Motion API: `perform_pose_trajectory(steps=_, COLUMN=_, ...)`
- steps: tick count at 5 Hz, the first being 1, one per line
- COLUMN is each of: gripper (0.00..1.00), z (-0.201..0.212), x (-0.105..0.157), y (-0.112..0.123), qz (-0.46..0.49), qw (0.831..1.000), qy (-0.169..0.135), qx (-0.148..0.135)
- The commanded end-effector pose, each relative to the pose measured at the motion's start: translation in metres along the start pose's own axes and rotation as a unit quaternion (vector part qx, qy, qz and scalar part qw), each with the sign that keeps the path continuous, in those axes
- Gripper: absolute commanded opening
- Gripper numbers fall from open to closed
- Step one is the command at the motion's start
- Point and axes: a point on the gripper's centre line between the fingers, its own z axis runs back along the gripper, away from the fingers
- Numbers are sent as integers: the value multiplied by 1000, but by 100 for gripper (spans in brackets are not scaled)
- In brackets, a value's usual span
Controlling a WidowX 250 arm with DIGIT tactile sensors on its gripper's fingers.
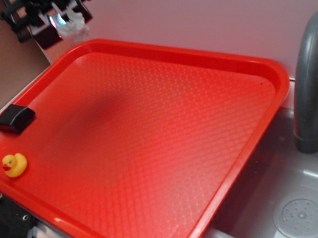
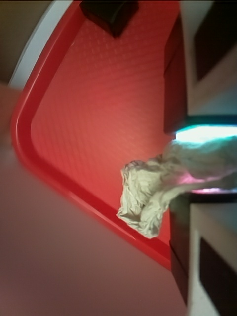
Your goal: Grab the white paper.
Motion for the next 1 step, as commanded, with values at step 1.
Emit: perform_pose_trajectory(steps=1, gripper=0, z=43, x=-9, y=14, qz=-233, qw=967, qy=35, qx=-94)
